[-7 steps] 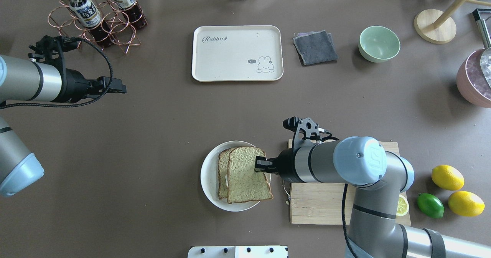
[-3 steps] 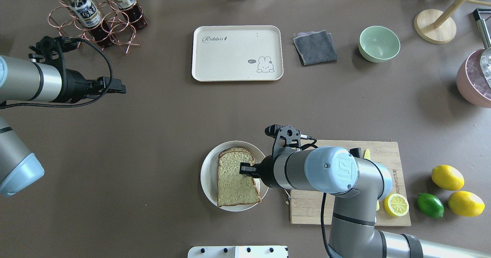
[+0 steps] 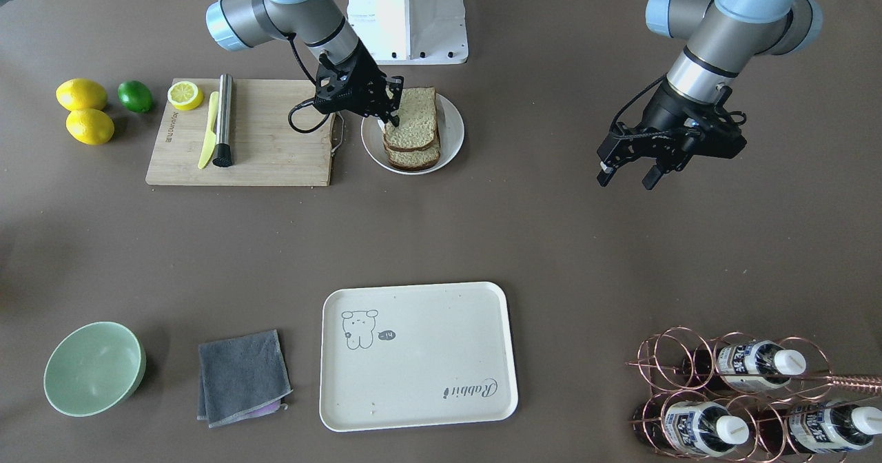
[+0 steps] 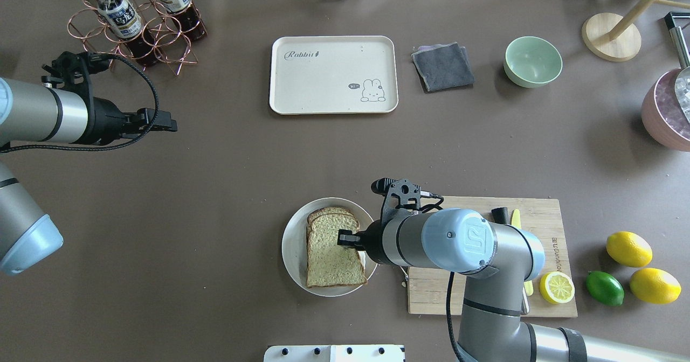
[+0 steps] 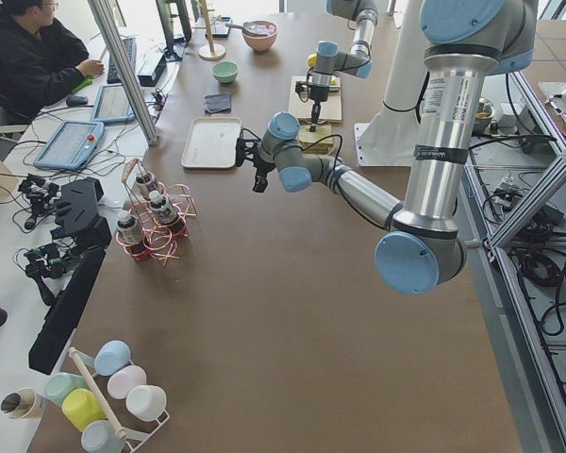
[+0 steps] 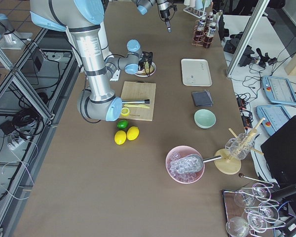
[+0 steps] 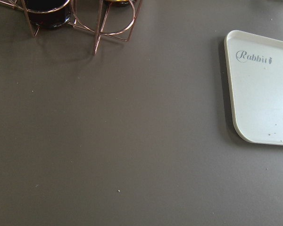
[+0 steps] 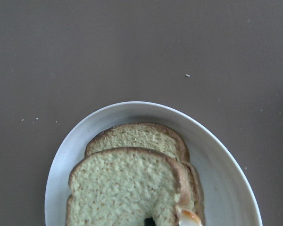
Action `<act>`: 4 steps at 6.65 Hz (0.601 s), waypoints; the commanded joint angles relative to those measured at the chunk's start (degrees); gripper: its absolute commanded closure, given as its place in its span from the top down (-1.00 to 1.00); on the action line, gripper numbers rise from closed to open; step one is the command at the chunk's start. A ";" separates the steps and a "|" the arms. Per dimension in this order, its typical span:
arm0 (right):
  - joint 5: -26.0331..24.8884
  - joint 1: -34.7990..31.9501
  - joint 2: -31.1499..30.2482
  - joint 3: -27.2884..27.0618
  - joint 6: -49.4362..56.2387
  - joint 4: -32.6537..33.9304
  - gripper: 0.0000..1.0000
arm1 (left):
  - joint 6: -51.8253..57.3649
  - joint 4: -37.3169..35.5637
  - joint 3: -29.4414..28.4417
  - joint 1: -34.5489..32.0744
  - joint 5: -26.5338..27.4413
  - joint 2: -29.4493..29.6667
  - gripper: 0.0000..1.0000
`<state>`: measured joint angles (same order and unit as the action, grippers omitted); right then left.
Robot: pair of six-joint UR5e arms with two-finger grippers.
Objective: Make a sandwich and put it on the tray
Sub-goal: 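Open the right gripper to release the slice onto the sandwich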
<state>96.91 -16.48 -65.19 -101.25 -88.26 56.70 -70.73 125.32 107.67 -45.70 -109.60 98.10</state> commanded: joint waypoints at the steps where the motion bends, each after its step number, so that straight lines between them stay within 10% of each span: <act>1: -0.49 -0.04 -0.03 -0.18 -0.07 0.16 0.96 | 0.07 0.01 -0.10 0.09 0.00 0.07 0.89; 4: -0.32 -1.35 -0.20 -2.01 -0.60 0.25 0.98 | -0.02 0.01 -0.10 0.09 0.00 0.94 0.92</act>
<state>96.32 -17.03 -65.28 -102.27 -88.72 56.78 -70.69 125.33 107.58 -45.62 -109.60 98.47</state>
